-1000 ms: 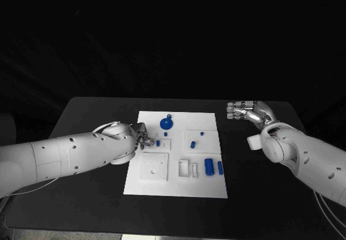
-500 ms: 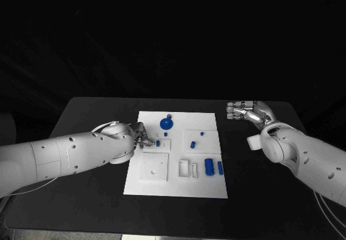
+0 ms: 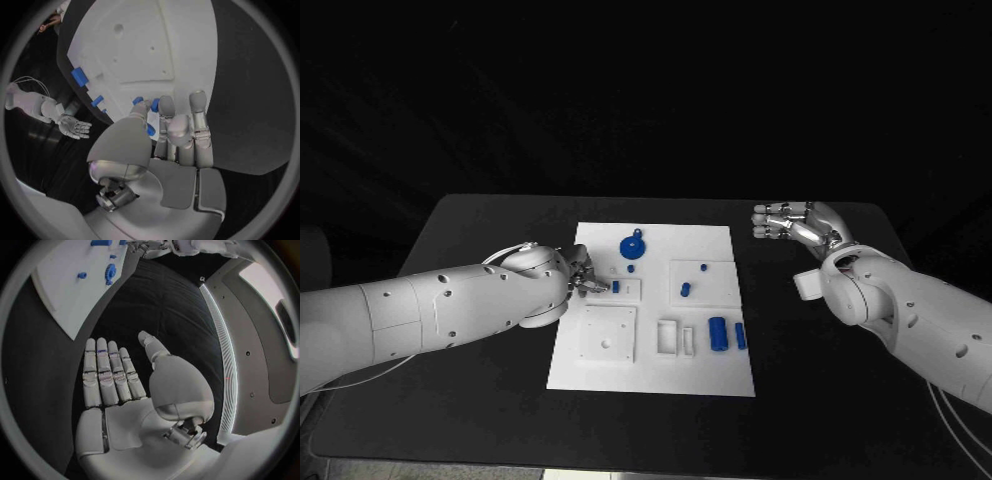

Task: Assemble the parts on the task board

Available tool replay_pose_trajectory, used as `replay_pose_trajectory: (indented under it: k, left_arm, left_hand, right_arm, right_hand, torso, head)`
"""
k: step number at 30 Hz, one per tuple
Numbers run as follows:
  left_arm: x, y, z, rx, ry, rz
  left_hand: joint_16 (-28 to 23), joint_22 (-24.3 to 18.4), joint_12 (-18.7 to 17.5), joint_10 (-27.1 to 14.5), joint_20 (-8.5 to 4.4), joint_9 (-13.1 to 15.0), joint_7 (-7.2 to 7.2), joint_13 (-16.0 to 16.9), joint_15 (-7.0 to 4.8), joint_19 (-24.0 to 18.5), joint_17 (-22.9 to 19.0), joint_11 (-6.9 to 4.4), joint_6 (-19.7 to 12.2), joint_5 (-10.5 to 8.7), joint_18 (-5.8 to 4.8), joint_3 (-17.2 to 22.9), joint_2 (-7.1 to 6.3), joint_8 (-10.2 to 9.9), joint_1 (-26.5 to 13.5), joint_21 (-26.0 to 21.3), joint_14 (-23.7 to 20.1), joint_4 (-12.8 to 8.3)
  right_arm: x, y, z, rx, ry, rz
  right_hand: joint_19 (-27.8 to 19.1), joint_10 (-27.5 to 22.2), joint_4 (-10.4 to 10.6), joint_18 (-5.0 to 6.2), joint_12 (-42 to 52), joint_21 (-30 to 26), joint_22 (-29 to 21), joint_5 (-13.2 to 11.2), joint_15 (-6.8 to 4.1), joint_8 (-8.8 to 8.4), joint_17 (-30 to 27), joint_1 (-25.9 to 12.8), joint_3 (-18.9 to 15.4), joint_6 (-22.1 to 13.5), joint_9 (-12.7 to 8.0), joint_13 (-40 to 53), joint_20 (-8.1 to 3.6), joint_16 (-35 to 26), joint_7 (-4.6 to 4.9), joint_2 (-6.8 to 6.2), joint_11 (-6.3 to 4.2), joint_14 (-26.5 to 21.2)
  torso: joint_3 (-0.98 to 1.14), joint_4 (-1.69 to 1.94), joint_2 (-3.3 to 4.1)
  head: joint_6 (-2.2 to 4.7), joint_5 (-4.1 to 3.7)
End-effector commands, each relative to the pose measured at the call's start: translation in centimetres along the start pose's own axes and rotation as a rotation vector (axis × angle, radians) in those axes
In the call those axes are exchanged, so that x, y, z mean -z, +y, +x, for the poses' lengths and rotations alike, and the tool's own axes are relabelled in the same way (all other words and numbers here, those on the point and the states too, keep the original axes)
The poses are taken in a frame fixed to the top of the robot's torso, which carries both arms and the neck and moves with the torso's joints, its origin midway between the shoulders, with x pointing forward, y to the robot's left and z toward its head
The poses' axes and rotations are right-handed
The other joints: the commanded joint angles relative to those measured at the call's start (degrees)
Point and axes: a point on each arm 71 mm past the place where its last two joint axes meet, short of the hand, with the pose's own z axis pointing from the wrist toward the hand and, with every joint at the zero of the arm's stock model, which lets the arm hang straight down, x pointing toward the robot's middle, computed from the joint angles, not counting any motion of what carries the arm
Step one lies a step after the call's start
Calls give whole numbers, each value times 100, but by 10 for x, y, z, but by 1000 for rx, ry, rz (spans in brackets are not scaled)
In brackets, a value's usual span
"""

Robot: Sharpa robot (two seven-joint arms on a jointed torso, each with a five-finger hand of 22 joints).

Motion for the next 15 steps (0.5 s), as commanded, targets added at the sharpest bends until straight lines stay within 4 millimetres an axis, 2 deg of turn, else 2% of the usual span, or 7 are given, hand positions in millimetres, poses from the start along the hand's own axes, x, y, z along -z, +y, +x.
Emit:
replay_pose_trajectory:
  k: [1, 3, 10, 14, 15]
  left_arm:
    - [0, -3, 7, -4, 33, 11]
    - [0, -2, 7, -4, 32, 9]
    - [0, 1, 6, -5, 33, 3]
    - [0, 3, 6, -8, 38, 0]
    - [0, 3, 6, -8, 39, 0]
  left_hand:
    - [-37, 86, 32, -9, -15, -157, 36, -6, -5, 43, -6, 32, -24, -133, -83, -40, -54, 18, 3, -25, -47, 78]
    - [-43, 85, 35, -11, -15, -157, 43, -5, -2, 44, -16, 37, -28, -376, -84, -78, -52, 27, -7, -28, -51, 101]
    - [-48, 87, 51, -31, -6, -163, 64, -4, 8, 39, -28, 53, -43, -508, -82, -210, -204, 59, -33, -42, -64, 233]
    - [-52, 90, 64, -43, 2, -169, 78, -9, 16, 36, -42, 65, -62, -569, -77, -112, -426, 88, 10, -51, -75, 381]
    - [-51, 91, 67, -43, 3, -170, 86, -8, 18, 33, -40, 66, -65, -661, -78, -114, -476, 89, 27, -52, -78, 362]
  right_arm:
    - [0, 1, 2, -1, 19, -9]
    - [0, 0, 2, -1, 19, -9]
    - [0, 0, 2, -1, 19, -9]
    - [0, 0, 1, -1, 18, -8]
    - [0, 0, 1, -1, 18, -8]
  right_hand:
    - [-33, -53, 9, 14, -25, 15, -5, -19, 6, -18, -8, 20, -34, -41, -9, -7, -4, -22, -12, 50, 0, -36]
    - [-33, -53, 9, 14, -25, 15, -5, -19, 6, -18, -8, 20, -34, -41, -9, -7, -4, -22, -12, 50, 0, -36]
    - [-40, -56, 10, 12, -24, 15, -5, -17, 7, -18, -7, 21, -55, -56, -9, -7, -3, -21, -9, 55, 2, -39]
    - [-72, -58, 9, 2, -24, 6, -8, -12, 8, -18, -7, 26, -85, -67, -10, -7, 2, -20, -9, 64, 3, -37]
    - [-75, -58, 9, 1, -24, 5, -8, -12, 8, -18, -7, 26, -86, -68, -10, -7, 3, -20, -9, 64, 3, -37]
  torso:
    - [0, -1, 1]
    - [0, 0, 1]
    - [-1, -1, 0]
    - [-1, 3, 0]
    - [-1, 3, -1]
  head:
    - [1, 1]
    - [-1, 2]
    - [-2, -2]
    - [-2, -5]
    - [-2, -4]
